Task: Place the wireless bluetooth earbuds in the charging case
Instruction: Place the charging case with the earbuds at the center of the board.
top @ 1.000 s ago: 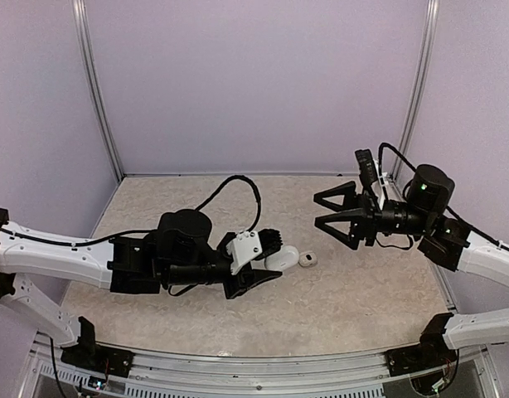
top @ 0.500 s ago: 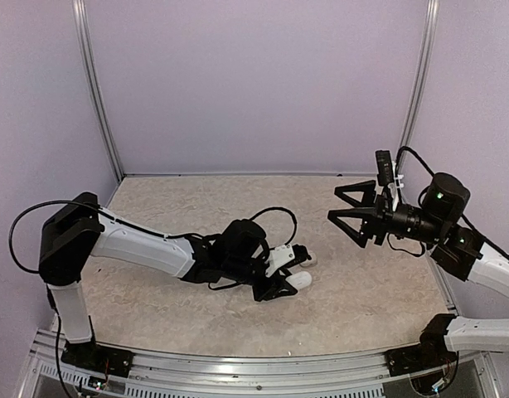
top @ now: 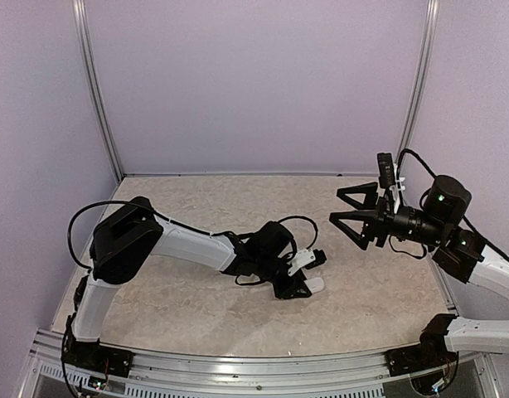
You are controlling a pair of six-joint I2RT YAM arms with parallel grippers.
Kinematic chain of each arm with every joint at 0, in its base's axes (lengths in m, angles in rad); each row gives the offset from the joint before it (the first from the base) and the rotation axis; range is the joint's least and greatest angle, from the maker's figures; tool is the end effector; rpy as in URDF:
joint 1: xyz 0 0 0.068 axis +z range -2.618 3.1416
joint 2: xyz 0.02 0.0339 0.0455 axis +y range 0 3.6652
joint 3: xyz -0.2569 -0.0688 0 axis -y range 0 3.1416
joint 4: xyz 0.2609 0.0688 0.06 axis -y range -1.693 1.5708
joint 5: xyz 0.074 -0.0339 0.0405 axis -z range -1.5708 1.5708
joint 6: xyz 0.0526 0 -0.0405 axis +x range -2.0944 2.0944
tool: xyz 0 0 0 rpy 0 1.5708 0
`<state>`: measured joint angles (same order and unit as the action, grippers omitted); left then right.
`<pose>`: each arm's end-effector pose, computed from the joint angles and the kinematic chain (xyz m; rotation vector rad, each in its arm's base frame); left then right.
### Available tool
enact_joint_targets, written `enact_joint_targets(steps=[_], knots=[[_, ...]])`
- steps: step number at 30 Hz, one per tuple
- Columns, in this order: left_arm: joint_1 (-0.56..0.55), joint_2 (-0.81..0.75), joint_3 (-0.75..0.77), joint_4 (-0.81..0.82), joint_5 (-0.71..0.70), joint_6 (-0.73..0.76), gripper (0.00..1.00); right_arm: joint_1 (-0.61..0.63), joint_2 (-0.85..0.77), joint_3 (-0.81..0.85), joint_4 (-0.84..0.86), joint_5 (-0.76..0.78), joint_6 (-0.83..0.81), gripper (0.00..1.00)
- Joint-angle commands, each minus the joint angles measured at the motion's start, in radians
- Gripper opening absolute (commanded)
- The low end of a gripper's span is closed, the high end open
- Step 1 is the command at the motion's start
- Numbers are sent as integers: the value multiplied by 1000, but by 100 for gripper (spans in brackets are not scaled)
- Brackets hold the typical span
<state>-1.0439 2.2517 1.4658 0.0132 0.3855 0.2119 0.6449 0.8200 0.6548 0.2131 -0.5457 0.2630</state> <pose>0.2325 -0.4391 0.0853 1.5880 1.8474 -0.8472 0.1680 0.1605 0.3233 -0.7534 1.4597 1.1215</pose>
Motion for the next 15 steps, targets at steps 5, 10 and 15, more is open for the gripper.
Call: enact_joint_targets(steps=[5,10,15], knots=[[28,73,99,-91,-6,24,29,-13,-3,-15,-8,-10,-7,97],[47,60,121,-145,-24,41,42,-13,10,-12,-7,-14,-3,98],[48,-25,84,-182,-24,69,64,-15,44,-1,-24,-13,7,99]])
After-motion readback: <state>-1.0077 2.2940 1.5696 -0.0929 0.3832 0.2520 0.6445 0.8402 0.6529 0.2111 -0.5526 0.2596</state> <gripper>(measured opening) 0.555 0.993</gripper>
